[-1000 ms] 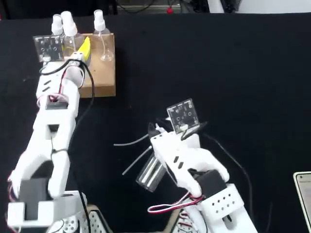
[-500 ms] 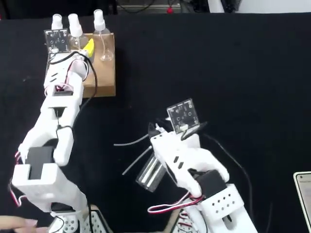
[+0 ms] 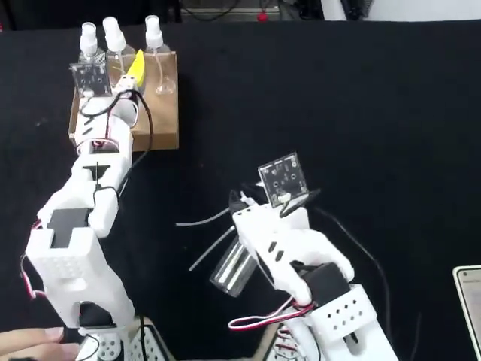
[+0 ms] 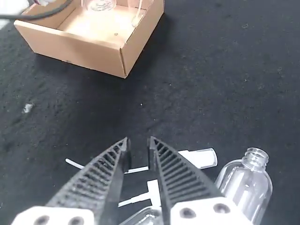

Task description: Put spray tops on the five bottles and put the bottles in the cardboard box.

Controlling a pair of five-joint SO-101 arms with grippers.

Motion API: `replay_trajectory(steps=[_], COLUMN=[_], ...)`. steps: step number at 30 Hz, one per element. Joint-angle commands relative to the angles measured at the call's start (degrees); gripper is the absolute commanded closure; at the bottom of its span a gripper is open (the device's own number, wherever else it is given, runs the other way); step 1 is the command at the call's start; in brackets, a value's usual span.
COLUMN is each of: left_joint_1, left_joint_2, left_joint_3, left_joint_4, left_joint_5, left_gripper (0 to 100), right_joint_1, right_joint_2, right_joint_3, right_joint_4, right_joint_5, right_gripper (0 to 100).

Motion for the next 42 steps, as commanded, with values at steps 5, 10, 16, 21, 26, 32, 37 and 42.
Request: replay_trajectory(steps=[5, 10, 16, 21, 26, 32, 37, 42], left_joint_1=[-0.66, -1.45, -1.54, -1.45, -1.54, -1.36, -1.63, -1.98], left_joint_2=[1.23, 2.81, 5.27, 7.38, 10.29, 12.84, 13.1, 13.19], left_joint_3=[-1.01, -2.86, -5.23, -8.4, -11.38, -12.88, -12.88, -14.73], left_joint_4=[-3.52, -3.6, -3.6, -3.6, -3.6, -3.6, -3.6, -3.6], left_joint_5=[-0.09, -0.09, -0.09, -0.09, -0.18, -0.18, -0.18, -0.18], left_gripper=[87, 87, 87, 87, 87, 87, 87, 87], right_joint_1=[0.7, 0.7, 0.7, 0.7, 0.7, 0.7, 0.7, 0.7], right_joint_2=[-1.36, -1.36, -1.36, -1.36, -1.36, -1.36, -1.36, -1.36], right_joint_3=[-0.4, -0.4, -0.4, -0.4, -0.4, -0.4, -0.48, -0.48], right_joint_4=[-1.23, -1.23, -1.23, -1.23, -1.23, -1.23, -1.23, -1.23], right_joint_5=[0.44, 0.44, 0.44, 0.44, 0.44, 0.44, 0.44, 0.44], right_gripper=[94.2, 94.2, 94.2, 94.2, 94.2, 94.2, 94.2, 94.2])
